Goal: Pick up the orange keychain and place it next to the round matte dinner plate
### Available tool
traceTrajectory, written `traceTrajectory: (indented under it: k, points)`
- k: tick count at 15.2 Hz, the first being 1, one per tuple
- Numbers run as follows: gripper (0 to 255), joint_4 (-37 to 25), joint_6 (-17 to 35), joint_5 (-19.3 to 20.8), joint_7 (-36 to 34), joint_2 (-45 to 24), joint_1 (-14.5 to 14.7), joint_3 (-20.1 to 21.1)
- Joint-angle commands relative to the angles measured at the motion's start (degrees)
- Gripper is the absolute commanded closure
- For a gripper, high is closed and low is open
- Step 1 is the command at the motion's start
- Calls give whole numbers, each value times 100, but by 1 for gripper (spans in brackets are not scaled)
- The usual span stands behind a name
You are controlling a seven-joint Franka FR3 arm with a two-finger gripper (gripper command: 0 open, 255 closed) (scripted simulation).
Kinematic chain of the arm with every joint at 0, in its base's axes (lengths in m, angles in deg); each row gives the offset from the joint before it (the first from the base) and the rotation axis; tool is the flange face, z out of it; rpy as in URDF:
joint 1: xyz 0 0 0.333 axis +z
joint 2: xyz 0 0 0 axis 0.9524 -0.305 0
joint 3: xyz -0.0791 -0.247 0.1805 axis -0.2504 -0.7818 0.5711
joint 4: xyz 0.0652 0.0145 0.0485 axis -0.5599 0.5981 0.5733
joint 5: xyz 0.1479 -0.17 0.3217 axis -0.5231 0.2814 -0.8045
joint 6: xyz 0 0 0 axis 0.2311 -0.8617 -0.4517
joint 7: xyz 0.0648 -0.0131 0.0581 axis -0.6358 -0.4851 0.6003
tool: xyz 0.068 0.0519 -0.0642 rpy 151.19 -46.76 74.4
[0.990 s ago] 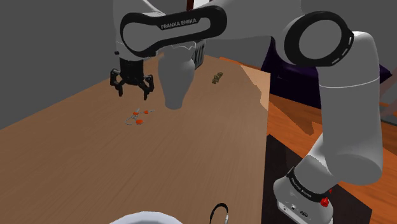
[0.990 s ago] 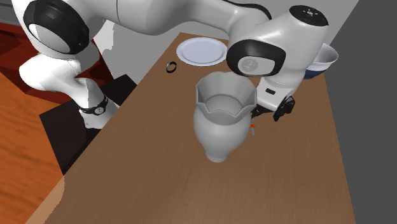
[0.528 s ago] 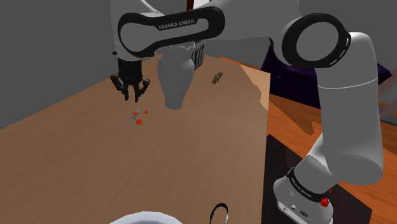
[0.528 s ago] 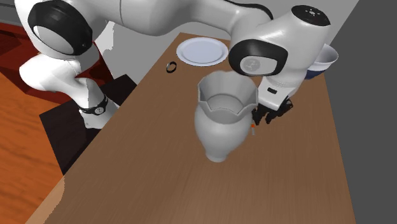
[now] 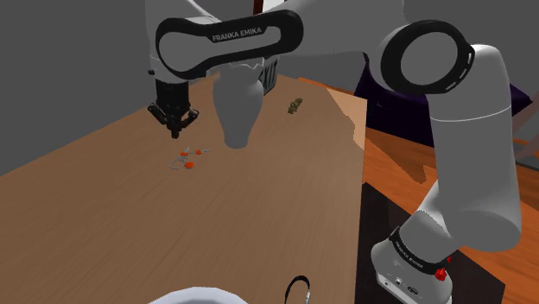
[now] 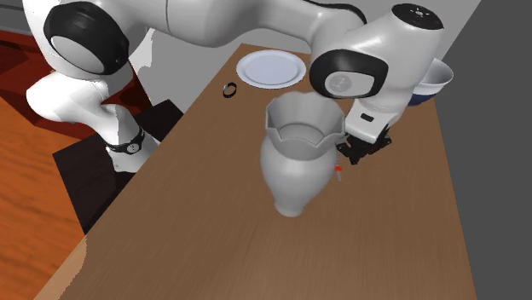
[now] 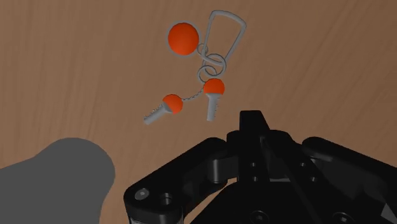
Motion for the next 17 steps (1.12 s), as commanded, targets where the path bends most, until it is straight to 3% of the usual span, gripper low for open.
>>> traceTrajectory:
  k: [1,3,5,17]
  points:
    - [0,8,0,-1,0,-10,0,-1]
    - [0,848,376,855,-1314,491,653,-418]
    - [0,1233,298,1761,-2658,645,1398,-823]
    - [0,1401,718,1886,-2734,398,1325,-904]
